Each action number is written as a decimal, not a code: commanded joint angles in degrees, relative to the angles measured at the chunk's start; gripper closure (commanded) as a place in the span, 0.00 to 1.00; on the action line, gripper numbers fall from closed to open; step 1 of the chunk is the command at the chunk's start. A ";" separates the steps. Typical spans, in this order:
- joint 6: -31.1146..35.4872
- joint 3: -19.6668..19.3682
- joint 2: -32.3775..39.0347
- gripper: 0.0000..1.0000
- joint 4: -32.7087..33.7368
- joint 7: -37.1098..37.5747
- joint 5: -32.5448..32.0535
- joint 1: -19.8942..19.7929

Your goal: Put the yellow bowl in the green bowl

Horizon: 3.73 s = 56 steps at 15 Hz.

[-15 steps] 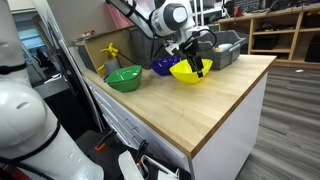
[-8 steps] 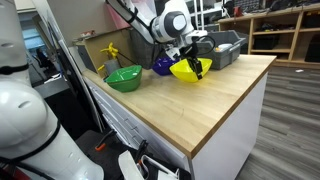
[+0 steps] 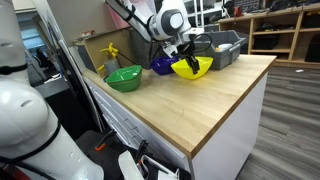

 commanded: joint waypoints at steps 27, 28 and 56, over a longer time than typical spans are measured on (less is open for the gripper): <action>-7.25 1.15 -12.66 0.05 -3.59 -7.63 -8.00 -2.44; -6.82 1.15 -12.23 0.00 -3.44 -7.05 -8.00 -2.46; 0.43 0.10 -4.62 1.00 -2.67 10.72 -4.89 -0.49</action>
